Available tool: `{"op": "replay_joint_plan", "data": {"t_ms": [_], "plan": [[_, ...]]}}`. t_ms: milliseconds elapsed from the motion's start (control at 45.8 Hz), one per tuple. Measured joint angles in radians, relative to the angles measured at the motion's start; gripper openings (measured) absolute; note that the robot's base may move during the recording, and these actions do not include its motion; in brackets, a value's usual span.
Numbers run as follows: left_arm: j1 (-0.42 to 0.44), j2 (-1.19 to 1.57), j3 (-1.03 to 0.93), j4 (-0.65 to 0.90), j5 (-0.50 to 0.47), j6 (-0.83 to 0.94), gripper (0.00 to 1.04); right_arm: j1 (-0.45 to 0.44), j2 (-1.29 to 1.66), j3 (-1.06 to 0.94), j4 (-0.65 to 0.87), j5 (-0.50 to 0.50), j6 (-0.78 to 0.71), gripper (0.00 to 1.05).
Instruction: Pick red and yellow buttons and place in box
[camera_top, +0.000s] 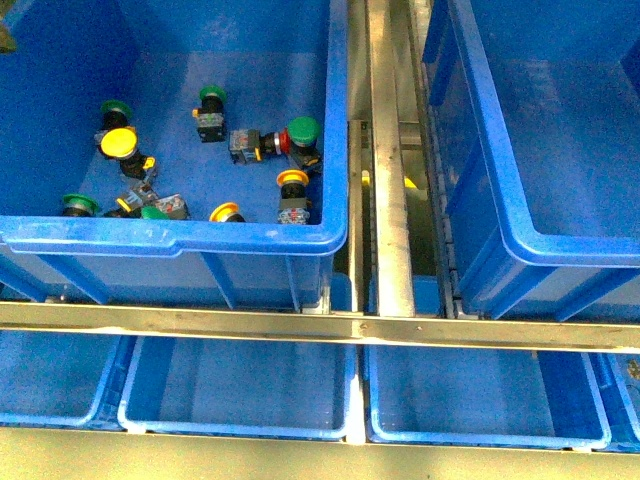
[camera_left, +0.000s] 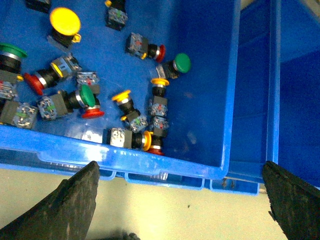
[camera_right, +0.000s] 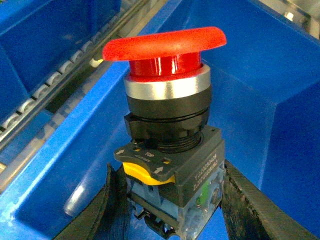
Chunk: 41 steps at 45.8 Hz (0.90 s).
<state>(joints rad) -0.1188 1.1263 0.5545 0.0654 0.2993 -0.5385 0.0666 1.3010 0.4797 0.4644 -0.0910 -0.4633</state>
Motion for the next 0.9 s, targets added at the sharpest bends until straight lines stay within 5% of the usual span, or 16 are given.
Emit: {"op": "replay_joint_plan", "data": {"t_ms": [87,197,284,590,896], "plan": [[0.034,-0.012,-0.011,0.0,-0.013,0.008,0.97,0.007,-0.012,-0.001,-0.014,0.015,0.024,0.41],[0.04,-0.011,-0.209,0.499,-0.333,0.277,0.77,0.025,-0.014,-0.001,-0.028,0.023,0.046,0.41],[0.095,-0.057,-0.297,0.715,-0.315,0.424,0.59,0.038,-0.014,0.0,-0.033,0.027,0.055,0.41],[0.116,-0.243,-0.425,0.68,-0.3,0.519,0.02,0.049,-0.042,-0.011,-0.044,0.058,0.079,0.41],[0.116,-0.438,-0.501,0.559,-0.3,0.527,0.03,0.043,-0.106,-0.06,-0.072,0.069,0.084,0.41]]}}
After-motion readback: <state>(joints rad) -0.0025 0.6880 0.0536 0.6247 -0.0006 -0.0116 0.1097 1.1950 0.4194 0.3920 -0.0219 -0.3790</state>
